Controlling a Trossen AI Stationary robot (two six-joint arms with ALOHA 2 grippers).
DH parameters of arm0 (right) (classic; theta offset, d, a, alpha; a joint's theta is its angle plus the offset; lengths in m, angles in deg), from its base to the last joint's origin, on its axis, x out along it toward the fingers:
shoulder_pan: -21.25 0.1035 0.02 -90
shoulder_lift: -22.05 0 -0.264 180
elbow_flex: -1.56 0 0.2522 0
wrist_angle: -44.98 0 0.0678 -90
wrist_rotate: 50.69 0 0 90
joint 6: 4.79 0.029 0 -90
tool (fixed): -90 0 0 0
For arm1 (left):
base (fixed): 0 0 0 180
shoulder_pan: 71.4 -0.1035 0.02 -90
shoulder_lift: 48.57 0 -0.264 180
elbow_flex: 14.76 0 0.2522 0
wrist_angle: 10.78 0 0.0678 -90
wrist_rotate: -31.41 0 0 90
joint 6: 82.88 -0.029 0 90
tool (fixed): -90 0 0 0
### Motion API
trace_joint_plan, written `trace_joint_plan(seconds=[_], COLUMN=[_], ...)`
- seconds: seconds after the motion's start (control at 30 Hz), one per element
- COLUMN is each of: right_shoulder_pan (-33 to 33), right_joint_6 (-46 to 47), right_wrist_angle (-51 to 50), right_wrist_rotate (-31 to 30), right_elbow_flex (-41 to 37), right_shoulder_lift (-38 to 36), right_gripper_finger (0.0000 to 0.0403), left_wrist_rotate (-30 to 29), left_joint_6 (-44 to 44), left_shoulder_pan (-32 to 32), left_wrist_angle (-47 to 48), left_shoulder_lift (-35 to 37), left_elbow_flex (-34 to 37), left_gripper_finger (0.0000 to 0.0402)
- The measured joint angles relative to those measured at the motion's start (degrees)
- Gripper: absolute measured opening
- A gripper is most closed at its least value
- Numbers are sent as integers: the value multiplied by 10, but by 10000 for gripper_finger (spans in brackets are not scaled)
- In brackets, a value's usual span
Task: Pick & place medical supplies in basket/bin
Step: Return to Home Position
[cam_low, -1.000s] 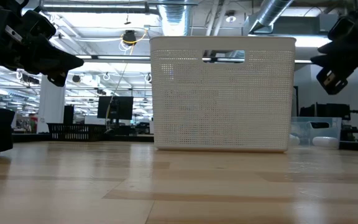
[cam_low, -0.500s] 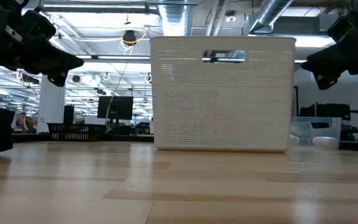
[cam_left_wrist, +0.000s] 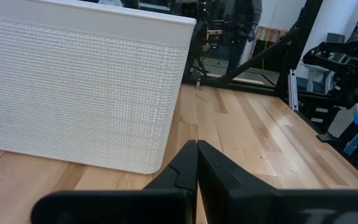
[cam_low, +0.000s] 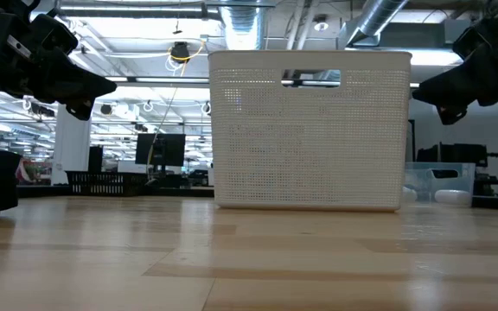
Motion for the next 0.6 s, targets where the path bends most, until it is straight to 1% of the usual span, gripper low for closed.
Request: trace_joint_plan(seconds=[0.13,0.33,0.6], right_shoulder_pan=[0,0,5], right_joint_6=[0,-17,-31], right_wrist_angle=[0,18,74], right_wrist_rotate=[-2,-55,-56], right_elbow_flex=[0,-4,-18], right_shoulder_lift=[0,0,0], right_gripper_finger=[91,91,91], left_wrist_rotate=[0,0,0], left_joint_6=[0,0,0], left_shoulder_pan=[0,0,0], left_wrist_angle=[0,0,0], left_shoulder_lift=[0,0,0], left_elbow_flex=[0,0,0], left_gripper_finger=[1,1,1])
